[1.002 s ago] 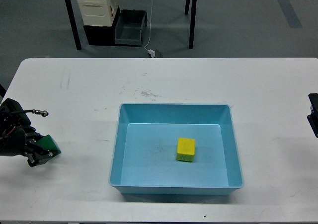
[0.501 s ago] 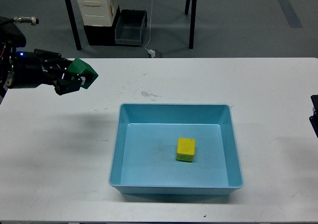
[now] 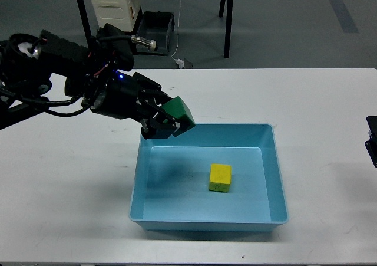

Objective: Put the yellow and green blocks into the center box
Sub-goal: 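Lift the green cube and carry it into the box beside the yellow cube, then open the left gripper and raise it away from the box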

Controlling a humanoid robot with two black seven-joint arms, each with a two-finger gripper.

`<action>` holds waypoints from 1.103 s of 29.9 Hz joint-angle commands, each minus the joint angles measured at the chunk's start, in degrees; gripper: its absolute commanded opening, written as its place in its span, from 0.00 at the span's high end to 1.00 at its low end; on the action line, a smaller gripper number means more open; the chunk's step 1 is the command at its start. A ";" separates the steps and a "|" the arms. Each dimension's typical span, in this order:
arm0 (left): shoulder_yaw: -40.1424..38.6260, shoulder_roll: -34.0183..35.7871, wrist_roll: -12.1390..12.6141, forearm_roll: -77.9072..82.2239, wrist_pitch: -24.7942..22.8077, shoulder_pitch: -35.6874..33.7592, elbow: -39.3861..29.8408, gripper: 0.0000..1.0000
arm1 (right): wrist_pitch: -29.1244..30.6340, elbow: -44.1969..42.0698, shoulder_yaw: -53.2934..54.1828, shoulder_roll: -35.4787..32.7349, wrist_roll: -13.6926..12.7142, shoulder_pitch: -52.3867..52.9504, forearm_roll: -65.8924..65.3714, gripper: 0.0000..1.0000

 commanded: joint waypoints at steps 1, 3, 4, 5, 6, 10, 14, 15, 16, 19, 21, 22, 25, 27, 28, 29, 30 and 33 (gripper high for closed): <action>5.31 -4.00 -0.01 4.59 -0.01 -1.33 0.35 0.68 | -0.02 -0.57 -0.11 0.09 -0.05 0.09 0.00 0.00; 9.18 -6.02 -0.01 7.05 -0.01 -1.69 1.92 0.68 | -0.02 -0.66 -0.11 0.09 -0.05 0.44 0.00 0.00; 10.32 -7.07 -0.01 7.94 -0.01 -1.69 2.98 0.68 | -0.02 -0.66 -0.11 0.18 0.03 0.62 0.00 0.00; 11.12 -8.30 -0.01 8.64 -0.01 -1.69 4.55 0.68 | -0.02 -0.57 -0.11 0.18 -0.05 0.79 0.00 0.00; 11.48 -9.62 -0.01 9.08 -0.01 -1.52 6.22 0.67 | -0.02 -0.57 -0.11 0.18 -0.05 0.88 0.00 0.00; 11.83 -13.14 -0.01 9.35 -0.01 -0.90 10.54 0.62 | -0.02 -0.57 -0.20 0.18 0.03 1.06 0.00 0.00; 14.99 -14.64 -0.01 8.65 -0.01 -0.81 12.12 0.46 | -0.02 -0.57 -0.20 0.18 0.03 1.06 0.00 0.00; 15.26 -15.16 -0.01 8.56 -0.01 -0.73 12.65 0.40 | -0.02 -0.57 -0.28 0.18 -0.05 1.06 0.00 0.00; 15.35 -15.60 -0.01 8.56 -0.01 -0.55 13.09 0.36 | -0.02 -0.49 -0.28 0.18 -0.05 1.06 0.00 0.00; 15.17 -15.96 -0.01 8.47 -0.01 0.42 13.80 0.26 | -0.02 -0.48 -0.37 0.27 0.03 1.06 0.00 0.00; 14.91 -15.96 -0.01 8.30 -0.01 0.59 13.80 0.21 | 0.07 -0.48 -0.37 0.18 -0.05 1.06 0.00 0.00; 14.91 -15.96 -0.01 8.30 -0.01 0.59 13.80 0.19 | 0.15 -0.48 -0.46 0.18 -0.05 1.06 0.00 0.00; 14.21 -15.96 -0.01 8.03 -0.01 1.03 14.32 0.11 | 0.33 -0.40 -0.46 0.27 -0.05 1.06 0.00 0.00; 12.46 -15.87 -0.01 6.55 -0.01 1.12 14.68 0.08 | 0.33 0.13 -0.55 0.36 -0.05 1.06 0.09 0.00; 11.58 -15.87 -0.01 5.32 -0.01 1.21 14.76 0.07 | 0.33 0.22 -0.55 0.36 -0.05 1.06 0.09 0.00; 10.52 -15.70 -0.01 3.92 -0.01 1.30 14.68 0.05 | 0.33 0.13 -0.55 0.36 -0.05 1.06 0.09 0.00; 8.95 -15.26 -0.01 1.38 -0.01 1.30 14.68 0.05 | 0.33 0.13 -0.55 0.36 -0.05 1.15 0.09 0.00; 3.77 -14.12 -0.01 -8.79 -0.01 1.73 14.50 0.05 | 0.33 0.04 -0.72 0.36 -0.05 2.20 0.09 0.00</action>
